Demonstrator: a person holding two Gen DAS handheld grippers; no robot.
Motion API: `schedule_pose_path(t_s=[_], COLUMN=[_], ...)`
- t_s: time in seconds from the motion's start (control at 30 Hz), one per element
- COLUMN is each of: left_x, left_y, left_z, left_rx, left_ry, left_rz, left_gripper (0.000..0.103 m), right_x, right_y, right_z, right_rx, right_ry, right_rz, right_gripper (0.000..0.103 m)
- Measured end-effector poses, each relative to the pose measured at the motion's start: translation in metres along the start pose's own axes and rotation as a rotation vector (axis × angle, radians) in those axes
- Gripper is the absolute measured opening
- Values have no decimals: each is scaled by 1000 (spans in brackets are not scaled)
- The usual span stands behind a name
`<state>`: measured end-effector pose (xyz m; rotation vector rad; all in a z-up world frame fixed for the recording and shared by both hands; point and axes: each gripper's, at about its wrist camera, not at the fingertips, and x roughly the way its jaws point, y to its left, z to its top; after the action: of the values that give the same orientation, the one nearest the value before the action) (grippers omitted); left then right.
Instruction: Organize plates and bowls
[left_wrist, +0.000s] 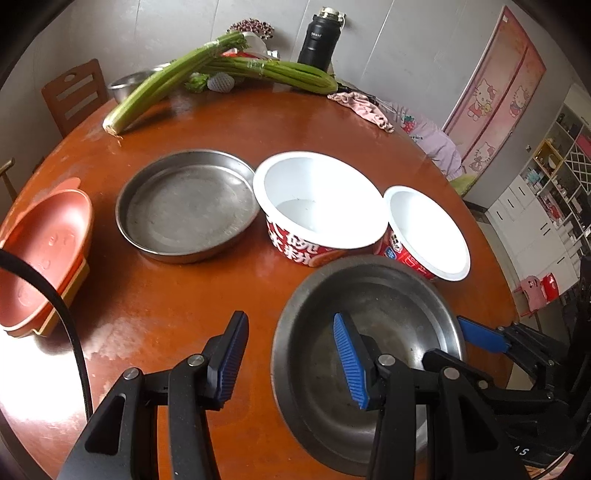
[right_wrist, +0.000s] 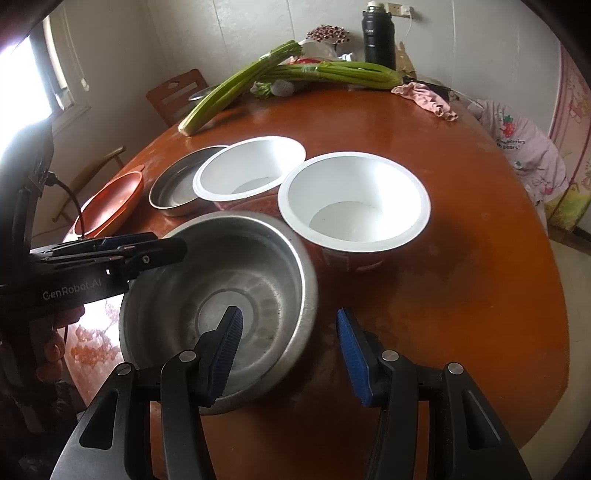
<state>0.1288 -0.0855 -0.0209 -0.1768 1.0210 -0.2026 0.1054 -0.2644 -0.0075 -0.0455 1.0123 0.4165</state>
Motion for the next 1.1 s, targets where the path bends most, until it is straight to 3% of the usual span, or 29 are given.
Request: schedule_pose_path(t_s=[0.3, 1.1], left_x=[12, -18], left_y=[-9, -27], left_z=[-5, -25], left_rx=[2, 35], left_ry=[30, 13], left_rz=[-39, -9], left_gripper=[46, 43], right_x=[5, -23], right_y=[11, 22], right_z=[-1, -13], right_rx=[-32, -64], right_ry=[3, -33], right_rz=[27, 25], right_gripper=[55, 55])
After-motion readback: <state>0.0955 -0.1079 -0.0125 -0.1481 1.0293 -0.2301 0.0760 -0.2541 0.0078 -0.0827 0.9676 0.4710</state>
